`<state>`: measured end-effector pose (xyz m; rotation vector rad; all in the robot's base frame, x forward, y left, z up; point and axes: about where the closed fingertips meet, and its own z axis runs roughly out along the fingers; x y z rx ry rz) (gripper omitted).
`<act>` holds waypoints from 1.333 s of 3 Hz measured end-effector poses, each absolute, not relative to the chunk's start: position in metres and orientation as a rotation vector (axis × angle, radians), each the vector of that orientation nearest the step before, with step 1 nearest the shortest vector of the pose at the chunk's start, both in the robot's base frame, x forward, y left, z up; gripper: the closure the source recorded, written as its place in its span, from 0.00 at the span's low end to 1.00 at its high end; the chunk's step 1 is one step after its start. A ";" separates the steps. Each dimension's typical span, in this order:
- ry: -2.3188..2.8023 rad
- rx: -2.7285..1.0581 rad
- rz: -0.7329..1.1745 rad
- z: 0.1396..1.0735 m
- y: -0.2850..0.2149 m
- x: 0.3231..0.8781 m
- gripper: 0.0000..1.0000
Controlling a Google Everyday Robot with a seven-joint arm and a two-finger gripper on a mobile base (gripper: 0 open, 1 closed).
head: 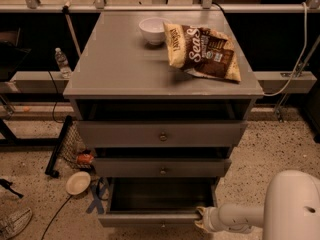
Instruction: Open bottom drawer
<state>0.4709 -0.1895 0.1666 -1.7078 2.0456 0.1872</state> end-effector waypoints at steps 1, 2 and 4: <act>2.060 -1.694 0.197 0.165 -0.192 0.451 1.00; 2.063 -1.690 0.200 0.168 -0.193 0.446 1.00; 2.077 -1.668 0.215 0.167 -0.195 0.423 1.00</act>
Offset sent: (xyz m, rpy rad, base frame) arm -0.0973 -0.0150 -0.0017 0.0300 0.0199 -0.0673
